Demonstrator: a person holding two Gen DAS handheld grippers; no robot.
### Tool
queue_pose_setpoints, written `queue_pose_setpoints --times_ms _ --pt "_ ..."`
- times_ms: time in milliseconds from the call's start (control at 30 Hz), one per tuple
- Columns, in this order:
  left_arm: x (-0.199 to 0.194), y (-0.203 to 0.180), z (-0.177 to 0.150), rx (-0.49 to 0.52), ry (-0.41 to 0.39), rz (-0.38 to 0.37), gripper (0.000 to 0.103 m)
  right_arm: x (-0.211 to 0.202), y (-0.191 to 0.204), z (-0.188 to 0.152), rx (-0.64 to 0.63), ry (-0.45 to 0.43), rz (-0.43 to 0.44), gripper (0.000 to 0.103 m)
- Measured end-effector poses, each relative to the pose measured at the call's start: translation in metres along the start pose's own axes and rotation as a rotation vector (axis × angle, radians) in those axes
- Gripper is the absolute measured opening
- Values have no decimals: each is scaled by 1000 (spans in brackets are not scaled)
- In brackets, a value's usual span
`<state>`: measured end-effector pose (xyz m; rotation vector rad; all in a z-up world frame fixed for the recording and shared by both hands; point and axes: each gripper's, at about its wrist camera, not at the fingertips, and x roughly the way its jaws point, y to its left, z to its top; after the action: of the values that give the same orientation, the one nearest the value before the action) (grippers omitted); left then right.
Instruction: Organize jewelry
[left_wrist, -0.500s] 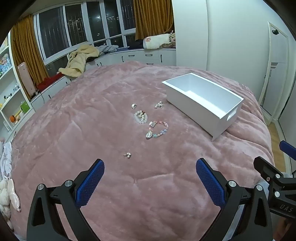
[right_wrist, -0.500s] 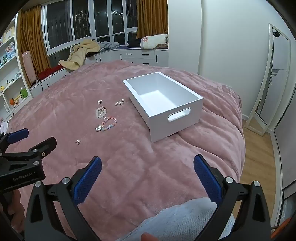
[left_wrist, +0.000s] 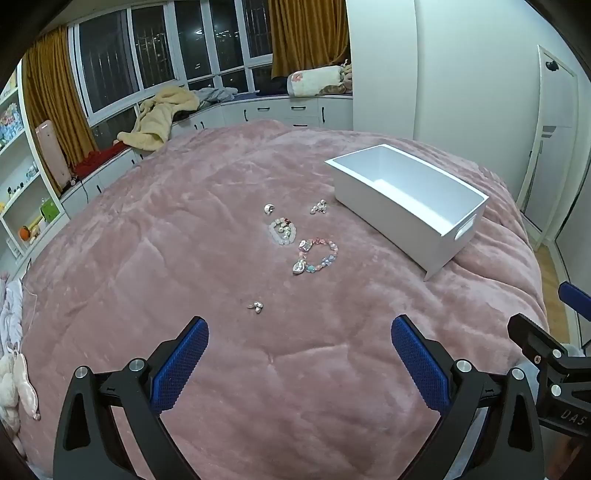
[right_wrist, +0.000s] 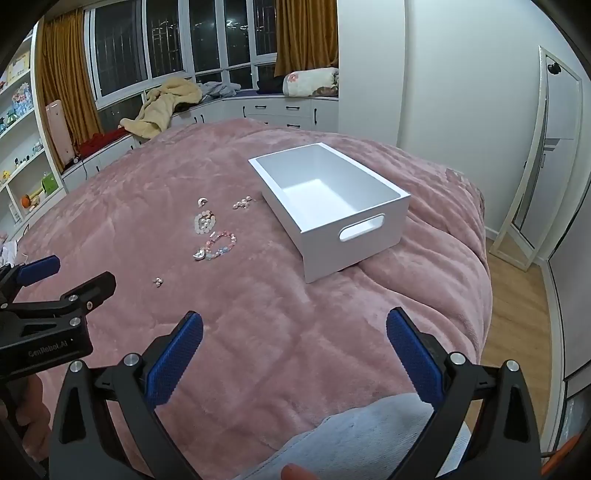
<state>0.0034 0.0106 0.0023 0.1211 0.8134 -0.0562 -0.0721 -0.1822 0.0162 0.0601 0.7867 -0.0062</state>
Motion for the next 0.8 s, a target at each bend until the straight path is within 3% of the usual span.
queue_pose_setpoints --times_ms 800 --pt "6 5 -11 1 7 1 100 7 4 -6 -5 12 2 98"
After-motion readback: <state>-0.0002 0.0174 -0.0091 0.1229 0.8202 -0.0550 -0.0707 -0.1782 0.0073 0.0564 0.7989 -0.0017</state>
